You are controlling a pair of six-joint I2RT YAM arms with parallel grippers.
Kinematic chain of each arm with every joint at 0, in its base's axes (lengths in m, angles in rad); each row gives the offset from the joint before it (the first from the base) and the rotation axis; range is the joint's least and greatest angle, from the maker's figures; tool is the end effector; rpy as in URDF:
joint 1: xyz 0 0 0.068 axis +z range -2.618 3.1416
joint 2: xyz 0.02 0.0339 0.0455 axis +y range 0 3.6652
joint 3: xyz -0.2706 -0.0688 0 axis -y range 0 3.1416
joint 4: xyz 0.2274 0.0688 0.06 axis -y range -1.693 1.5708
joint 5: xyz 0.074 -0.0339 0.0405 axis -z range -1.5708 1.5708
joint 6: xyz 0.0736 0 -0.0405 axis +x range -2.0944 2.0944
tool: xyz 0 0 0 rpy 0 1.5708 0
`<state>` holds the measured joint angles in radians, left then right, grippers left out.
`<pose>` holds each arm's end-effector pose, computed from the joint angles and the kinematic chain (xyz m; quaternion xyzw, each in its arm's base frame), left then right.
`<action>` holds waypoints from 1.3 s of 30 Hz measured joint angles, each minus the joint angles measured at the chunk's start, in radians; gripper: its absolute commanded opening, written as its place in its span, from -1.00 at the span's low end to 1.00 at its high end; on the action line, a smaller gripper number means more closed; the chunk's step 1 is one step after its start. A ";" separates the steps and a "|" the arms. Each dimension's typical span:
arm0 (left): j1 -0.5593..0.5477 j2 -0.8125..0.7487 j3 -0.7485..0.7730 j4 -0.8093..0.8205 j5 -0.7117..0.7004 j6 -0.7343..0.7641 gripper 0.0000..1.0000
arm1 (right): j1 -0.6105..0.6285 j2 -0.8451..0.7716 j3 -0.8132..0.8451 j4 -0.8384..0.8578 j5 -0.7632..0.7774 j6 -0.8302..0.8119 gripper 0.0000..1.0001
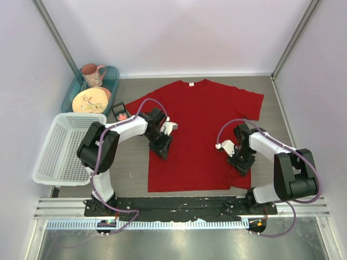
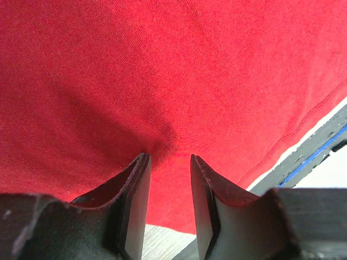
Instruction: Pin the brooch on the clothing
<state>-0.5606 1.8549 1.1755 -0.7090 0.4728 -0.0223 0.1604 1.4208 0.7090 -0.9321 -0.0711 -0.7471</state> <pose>0.2665 -0.2069 0.1398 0.2780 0.9276 -0.2488 0.0178 0.1770 0.0339 0.1309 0.4366 -0.8982 -0.0446 0.0247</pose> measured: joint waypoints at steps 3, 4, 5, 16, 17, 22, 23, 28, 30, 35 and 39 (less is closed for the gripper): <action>0.002 0.005 0.006 -0.008 -0.001 0.001 -0.22 | 0.002 -0.006 -0.014 0.001 0.049 -0.011 -0.24; 0.003 0.007 0.009 -0.010 -0.002 0.000 -0.21 | 0.002 -0.009 -0.020 0.002 0.066 -0.014 -0.24; 0.004 0.009 0.010 -0.012 -0.004 0.001 -0.22 | 0.000 -0.014 -0.027 0.003 0.085 -0.020 -0.24; 0.013 0.008 0.012 -0.024 -0.005 0.033 -0.10 | -0.141 -0.029 -0.023 -0.047 0.163 -0.123 0.21; 0.013 0.006 0.012 -0.029 -0.004 0.039 -0.07 | -0.143 -0.029 0.006 -0.080 0.149 -0.129 0.26; 0.004 -0.048 0.011 -0.058 -0.006 0.092 0.20 | -0.143 -0.064 0.194 -0.202 0.033 -0.140 0.68; 0.004 -0.076 0.012 -0.068 -0.009 0.101 0.22 | -0.143 -0.084 0.240 -0.218 0.007 -0.138 0.84; 0.003 -0.273 0.129 -0.114 -0.072 0.134 0.99 | -0.143 -0.192 0.478 -0.256 -0.115 -0.094 0.98; 0.003 -0.376 0.191 -0.102 -0.109 0.138 0.99 | -0.143 -0.238 0.561 -0.243 -0.156 -0.048 0.98; 0.006 -0.619 0.313 -0.084 -0.211 0.135 0.99 | -0.143 -0.357 0.660 -0.118 -0.196 0.138 0.99; 0.006 -0.754 0.249 -0.076 -0.297 0.124 0.99 | -0.143 -0.403 0.704 -0.025 -0.241 0.263 0.94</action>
<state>-0.5541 1.1011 1.4250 -0.7853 0.1757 0.1013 0.0174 1.0180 1.4128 -0.9573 -0.3119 -0.4843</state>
